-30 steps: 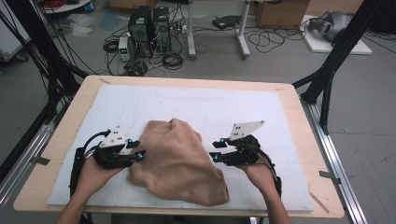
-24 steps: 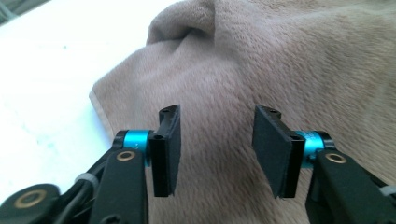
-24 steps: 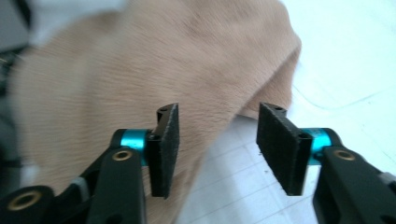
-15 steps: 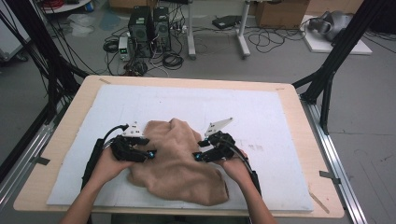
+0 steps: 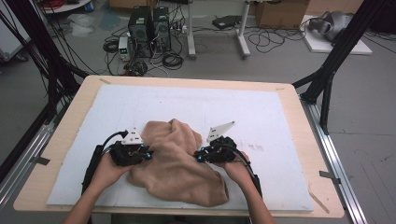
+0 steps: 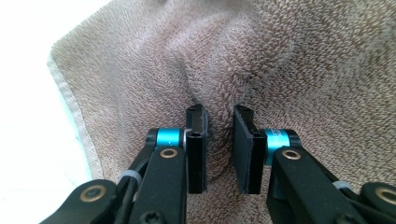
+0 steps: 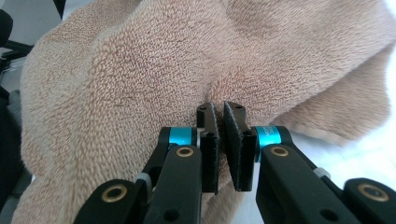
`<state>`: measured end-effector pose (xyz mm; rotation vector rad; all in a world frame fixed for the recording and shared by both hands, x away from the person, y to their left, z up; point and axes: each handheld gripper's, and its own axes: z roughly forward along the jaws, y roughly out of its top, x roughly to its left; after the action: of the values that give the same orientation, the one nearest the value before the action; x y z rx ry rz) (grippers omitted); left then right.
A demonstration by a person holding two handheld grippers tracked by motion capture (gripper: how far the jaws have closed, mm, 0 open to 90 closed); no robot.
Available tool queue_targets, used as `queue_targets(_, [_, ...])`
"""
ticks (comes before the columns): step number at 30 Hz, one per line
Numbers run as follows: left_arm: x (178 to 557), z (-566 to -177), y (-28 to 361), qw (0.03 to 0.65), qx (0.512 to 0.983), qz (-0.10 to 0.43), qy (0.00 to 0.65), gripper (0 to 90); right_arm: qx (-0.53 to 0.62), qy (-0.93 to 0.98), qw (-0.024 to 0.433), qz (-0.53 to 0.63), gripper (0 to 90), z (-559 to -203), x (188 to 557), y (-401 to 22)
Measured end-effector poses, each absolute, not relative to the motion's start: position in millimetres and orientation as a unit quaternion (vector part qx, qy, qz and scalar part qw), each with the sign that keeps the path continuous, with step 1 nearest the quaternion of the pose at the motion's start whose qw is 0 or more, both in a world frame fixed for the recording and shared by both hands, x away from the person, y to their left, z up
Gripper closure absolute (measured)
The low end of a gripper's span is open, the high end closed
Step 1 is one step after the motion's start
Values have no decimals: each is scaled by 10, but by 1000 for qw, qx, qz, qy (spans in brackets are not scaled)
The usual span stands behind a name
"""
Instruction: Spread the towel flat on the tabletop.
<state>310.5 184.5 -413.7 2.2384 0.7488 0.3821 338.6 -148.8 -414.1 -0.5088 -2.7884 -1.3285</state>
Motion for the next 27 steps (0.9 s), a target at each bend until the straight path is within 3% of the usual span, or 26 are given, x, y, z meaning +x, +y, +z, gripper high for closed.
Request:
queue_targets(7, [3000, -3983, 1861, 400, 858, 145, 289, 774, -170, -883, -23, -436, 853, -3944, 3319, -1743])
queue_targets(16, [2573, -3802, 1810, 408, 865, 173, 234, 785, -147, -877, -51, -454, 854, -3572, 2994, -1958])
queue_targets(27, [2177, -4055, 1832, 381, 890, 138, 207, 791, -120, -903, -19, -412, 853, -3913, 2596, -1832])
